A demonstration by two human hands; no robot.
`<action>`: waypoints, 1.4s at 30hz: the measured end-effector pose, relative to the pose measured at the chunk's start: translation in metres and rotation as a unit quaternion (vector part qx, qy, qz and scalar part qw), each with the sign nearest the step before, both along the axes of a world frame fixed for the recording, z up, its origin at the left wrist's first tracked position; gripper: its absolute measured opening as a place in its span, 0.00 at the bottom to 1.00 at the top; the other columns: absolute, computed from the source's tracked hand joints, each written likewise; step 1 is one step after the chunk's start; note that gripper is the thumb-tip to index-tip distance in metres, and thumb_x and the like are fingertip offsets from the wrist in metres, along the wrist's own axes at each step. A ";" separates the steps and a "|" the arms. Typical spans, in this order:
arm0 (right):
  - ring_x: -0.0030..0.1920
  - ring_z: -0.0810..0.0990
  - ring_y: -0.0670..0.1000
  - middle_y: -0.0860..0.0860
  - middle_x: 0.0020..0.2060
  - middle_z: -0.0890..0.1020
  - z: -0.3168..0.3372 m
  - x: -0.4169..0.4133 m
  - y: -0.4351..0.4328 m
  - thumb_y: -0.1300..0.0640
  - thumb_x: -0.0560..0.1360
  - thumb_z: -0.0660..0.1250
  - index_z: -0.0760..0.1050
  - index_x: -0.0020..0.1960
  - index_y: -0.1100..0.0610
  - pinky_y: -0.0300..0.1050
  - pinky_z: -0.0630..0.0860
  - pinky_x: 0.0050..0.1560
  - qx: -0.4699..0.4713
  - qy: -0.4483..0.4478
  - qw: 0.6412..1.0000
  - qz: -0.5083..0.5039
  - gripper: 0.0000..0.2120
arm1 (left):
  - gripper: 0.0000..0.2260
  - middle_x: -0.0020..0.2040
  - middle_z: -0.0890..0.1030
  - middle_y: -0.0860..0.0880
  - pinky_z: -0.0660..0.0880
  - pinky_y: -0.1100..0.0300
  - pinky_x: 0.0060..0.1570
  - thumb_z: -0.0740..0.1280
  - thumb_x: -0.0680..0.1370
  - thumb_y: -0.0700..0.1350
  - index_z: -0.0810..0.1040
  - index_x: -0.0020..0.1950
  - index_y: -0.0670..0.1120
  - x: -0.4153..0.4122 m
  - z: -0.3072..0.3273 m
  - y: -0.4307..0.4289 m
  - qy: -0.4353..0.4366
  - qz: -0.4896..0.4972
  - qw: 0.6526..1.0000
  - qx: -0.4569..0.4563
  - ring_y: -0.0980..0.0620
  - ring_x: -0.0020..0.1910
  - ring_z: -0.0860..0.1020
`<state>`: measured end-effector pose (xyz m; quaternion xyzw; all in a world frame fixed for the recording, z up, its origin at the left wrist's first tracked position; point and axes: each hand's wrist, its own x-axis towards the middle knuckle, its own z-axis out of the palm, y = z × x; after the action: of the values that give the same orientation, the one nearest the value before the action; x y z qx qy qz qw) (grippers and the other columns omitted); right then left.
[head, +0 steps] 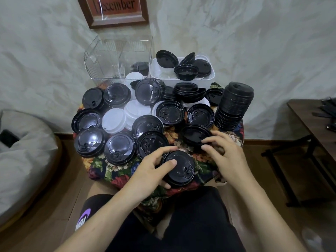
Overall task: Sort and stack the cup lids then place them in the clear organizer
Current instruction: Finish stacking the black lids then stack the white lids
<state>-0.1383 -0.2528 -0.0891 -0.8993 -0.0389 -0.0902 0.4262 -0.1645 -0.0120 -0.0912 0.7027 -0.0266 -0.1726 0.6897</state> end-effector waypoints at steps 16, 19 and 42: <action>0.29 0.81 0.53 0.57 0.40 0.87 -0.003 0.010 -0.011 0.53 0.86 0.61 0.76 0.62 0.54 0.41 0.74 0.24 0.230 0.170 0.957 -0.050 0.09 | 0.15 0.61 0.83 0.51 0.83 0.54 0.36 0.67 0.84 0.41 0.75 0.68 0.55 0.004 0.001 -0.004 -0.008 0.019 0.999 0.044 0.54 0.49 0.85; 0.30 0.82 0.49 0.51 0.39 0.85 -0.006 0.010 -0.014 0.51 0.85 0.64 0.71 0.70 0.48 0.49 0.79 0.31 0.149 0.135 0.975 -0.089 0.14 | 0.16 0.62 0.82 0.55 0.83 0.53 0.37 0.68 0.83 0.41 0.77 0.68 0.57 0.004 0.001 -0.003 -0.025 0.015 0.998 0.061 0.53 0.46 0.85; 0.48 0.81 0.40 0.36 0.62 0.78 0.017 -0.016 0.001 0.43 0.74 0.75 0.75 0.70 0.38 0.35 0.73 0.49 0.045 0.021 0.999 0.004 0.25 | 0.40 0.63 0.67 0.65 0.60 0.67 0.68 0.76 0.75 0.58 0.57 0.80 0.64 -0.010 0.003 0.003 -0.168 -0.061 0.923 0.340 0.63 0.70 0.64</action>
<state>-0.1546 -0.2518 -0.0726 -0.8809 -0.0294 -0.0711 0.4671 -0.1743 -0.0094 -0.0886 0.9106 -0.1246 -0.0929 0.3830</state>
